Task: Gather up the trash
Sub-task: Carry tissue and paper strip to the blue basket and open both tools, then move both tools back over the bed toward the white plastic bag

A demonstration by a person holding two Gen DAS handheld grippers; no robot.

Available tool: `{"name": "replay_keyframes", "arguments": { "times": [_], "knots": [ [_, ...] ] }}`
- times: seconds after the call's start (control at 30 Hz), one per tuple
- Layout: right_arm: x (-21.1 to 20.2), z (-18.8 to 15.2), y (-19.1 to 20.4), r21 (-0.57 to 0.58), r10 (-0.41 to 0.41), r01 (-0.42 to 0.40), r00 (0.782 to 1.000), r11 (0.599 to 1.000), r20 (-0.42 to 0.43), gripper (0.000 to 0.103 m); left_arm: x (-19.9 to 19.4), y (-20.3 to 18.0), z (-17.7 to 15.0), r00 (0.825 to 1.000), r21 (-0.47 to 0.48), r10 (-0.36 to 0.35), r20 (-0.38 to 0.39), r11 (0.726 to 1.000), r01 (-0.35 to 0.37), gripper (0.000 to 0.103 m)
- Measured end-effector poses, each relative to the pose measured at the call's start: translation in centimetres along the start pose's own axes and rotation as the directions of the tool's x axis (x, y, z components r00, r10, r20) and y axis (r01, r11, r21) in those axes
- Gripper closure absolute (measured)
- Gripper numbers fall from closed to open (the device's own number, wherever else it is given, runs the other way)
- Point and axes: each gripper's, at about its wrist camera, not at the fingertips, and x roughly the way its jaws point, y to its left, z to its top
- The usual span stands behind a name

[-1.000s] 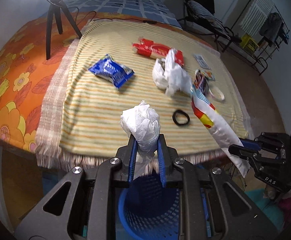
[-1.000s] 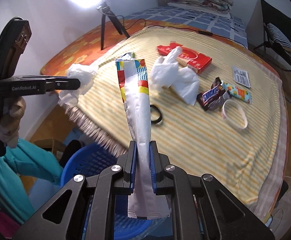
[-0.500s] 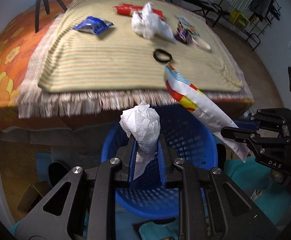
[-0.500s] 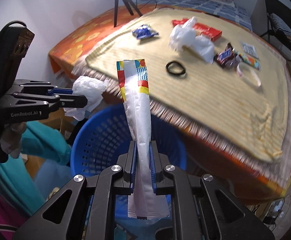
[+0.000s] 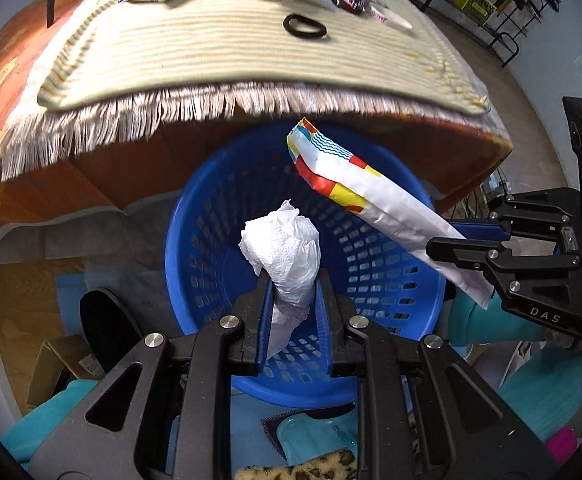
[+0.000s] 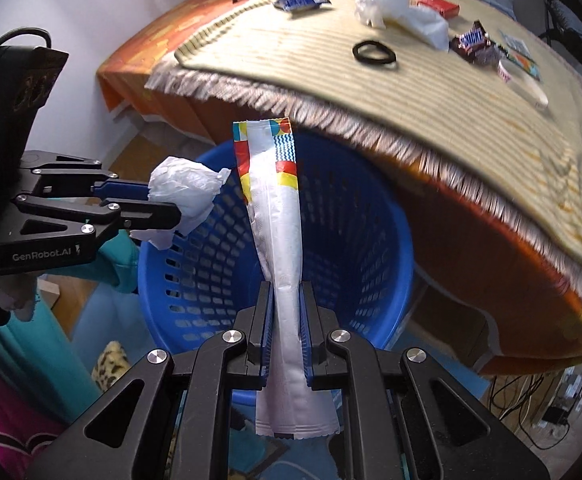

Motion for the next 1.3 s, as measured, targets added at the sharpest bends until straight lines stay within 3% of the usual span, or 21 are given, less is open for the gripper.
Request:
{"name": "replay_keyframes", "arguments": {
  "times": [0.3,0.37,0.53,0.67,1.17,1.3],
  "knots": [
    [1.2,-0.2,0.2,-0.003,0.01,-0.011,0.999,1.0,-0.037,0.092,1.1,-0.3,-0.5,0.999,0.011,0.01,-0.038,1.0,-0.01,0.084],
    [1.3,-0.3,0.1,0.0,0.014,-0.014,0.999,1.0,-0.035,0.092,1.4,-0.2,-0.4,0.999,0.003,0.009,-0.047,1.0,-0.009,0.08],
    [1.1,-0.3,-0.2,0.011,0.009,-0.009,0.999,1.0,-0.031,0.087,1.7,0.1,-0.2,0.999,-0.02,0.016,-0.047,1.0,-0.017,0.058],
    [1.1,-0.2,-0.1,0.015,-0.003,0.003,1.0,1.0,-0.025,0.056,1.6,0.5,-0.3,0.999,-0.025,0.021,-0.047,0.999,-0.022,0.058],
    [-0.2,0.7,-1.2,0.06,-0.036,0.035,0.999,0.998,0.016,0.054,0.8,1.3,1.6,0.998,-0.038,0.025,-0.056,0.999,-0.027,0.058],
    [-1.3,1.7,-1.9,0.087,-0.05,0.046,0.998,0.995,0.041,0.045,-0.1,1.6,3.4,0.999,-0.048,0.031,-0.032,0.998,-0.033,0.057]
  ]
}}
